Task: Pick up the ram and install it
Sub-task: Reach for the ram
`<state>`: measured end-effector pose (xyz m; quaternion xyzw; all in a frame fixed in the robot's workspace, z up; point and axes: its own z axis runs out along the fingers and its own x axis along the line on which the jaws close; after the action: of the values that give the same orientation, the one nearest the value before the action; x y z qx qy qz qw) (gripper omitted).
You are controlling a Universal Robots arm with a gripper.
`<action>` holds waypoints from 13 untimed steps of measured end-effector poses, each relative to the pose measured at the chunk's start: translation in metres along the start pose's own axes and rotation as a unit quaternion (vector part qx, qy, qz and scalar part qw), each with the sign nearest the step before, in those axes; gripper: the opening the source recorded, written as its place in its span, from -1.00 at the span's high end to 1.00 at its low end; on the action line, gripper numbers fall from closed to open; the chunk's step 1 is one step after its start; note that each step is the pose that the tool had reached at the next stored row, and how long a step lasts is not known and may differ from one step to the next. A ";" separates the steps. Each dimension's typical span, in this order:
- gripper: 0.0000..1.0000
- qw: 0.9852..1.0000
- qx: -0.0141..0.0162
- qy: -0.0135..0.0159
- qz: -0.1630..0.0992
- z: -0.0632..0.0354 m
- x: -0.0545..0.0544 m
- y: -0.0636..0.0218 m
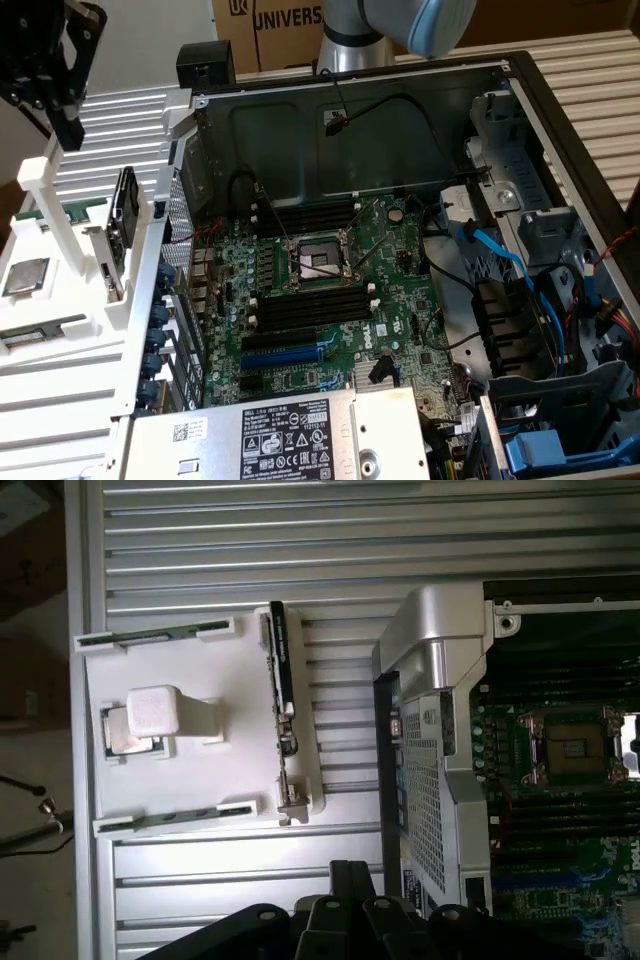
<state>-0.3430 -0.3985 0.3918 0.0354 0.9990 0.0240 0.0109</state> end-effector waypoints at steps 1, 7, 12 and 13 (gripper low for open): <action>0.80 1.000 0.000 0.000 0.000 0.0001 0.004 0.0000; 0.80 1.000 0.000 0.000 0.000 0.0018 0.018 0.0039; 0.80 1.000 0.000 0.000 0.000 0.0031 0.031 0.0069; 0.80 1.000 0.000 0.000 0.000 0.0031 0.033 0.0072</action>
<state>-0.3752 -0.3888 0.3884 0.0354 0.9990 0.0236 0.0110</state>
